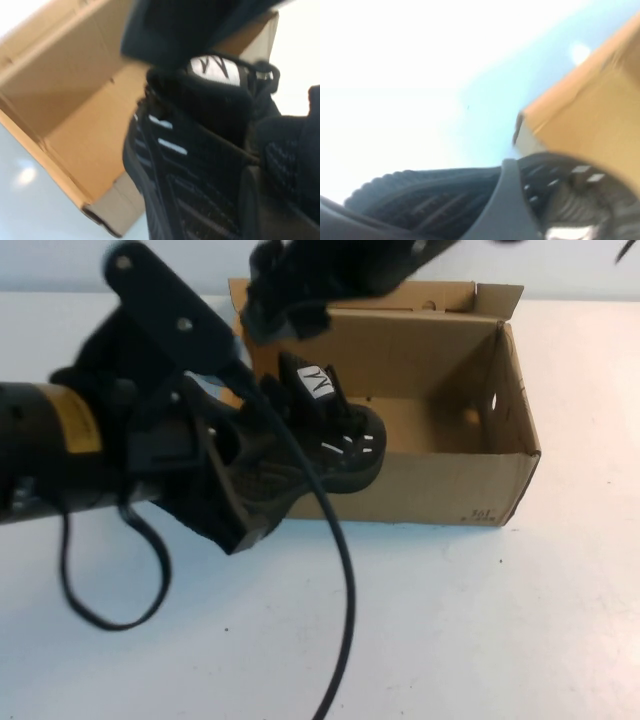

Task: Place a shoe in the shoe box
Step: Place the shoe in the shoe box

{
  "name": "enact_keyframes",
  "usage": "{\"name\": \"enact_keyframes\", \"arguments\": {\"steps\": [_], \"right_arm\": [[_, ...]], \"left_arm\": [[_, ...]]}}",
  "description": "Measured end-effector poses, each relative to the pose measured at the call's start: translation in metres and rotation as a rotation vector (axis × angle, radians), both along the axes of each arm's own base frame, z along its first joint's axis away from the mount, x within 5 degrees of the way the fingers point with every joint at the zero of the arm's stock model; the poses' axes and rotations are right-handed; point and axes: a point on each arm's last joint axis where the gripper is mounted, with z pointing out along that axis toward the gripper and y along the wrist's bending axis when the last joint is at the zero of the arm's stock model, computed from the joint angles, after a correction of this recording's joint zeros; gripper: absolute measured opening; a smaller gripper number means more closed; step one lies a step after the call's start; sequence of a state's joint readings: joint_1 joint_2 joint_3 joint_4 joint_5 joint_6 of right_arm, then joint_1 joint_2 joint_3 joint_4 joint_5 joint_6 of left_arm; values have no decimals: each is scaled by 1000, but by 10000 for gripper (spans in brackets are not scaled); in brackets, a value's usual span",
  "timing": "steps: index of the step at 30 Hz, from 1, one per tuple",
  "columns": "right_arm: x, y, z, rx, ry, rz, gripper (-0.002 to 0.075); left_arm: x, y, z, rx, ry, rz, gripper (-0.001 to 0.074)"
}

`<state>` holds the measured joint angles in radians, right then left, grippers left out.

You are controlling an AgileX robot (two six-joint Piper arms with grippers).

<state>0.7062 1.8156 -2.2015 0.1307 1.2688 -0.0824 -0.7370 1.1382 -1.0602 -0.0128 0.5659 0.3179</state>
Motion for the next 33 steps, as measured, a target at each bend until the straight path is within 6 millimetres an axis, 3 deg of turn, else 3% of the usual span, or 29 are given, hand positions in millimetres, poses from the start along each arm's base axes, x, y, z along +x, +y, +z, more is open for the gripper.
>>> {"name": "enact_keyframes", "arguments": {"steps": [12, 17, 20, 28, 33], "right_arm": [[-48, -38, 66, -14, -348, 229, 513], [-72, -53, 73, -33, -412, 324, 513], [-80, -57, 62, -58, -393, 382, 513], [-90, -54, 10, -96, -235, 525, 512], [-94, -51, -1, -75, -196, 576, 496]], "left_arm": [[-49, 43, 50, -120, -213, -45, 48], [-73, 57, 54, -91, -213, -122, 45], [-83, 62, 53, -67, -192, -162, 45], [-100, 69, 54, -43, -195, -247, 45], [-106, 68, 52, -41, -163, -300, 45]]}}
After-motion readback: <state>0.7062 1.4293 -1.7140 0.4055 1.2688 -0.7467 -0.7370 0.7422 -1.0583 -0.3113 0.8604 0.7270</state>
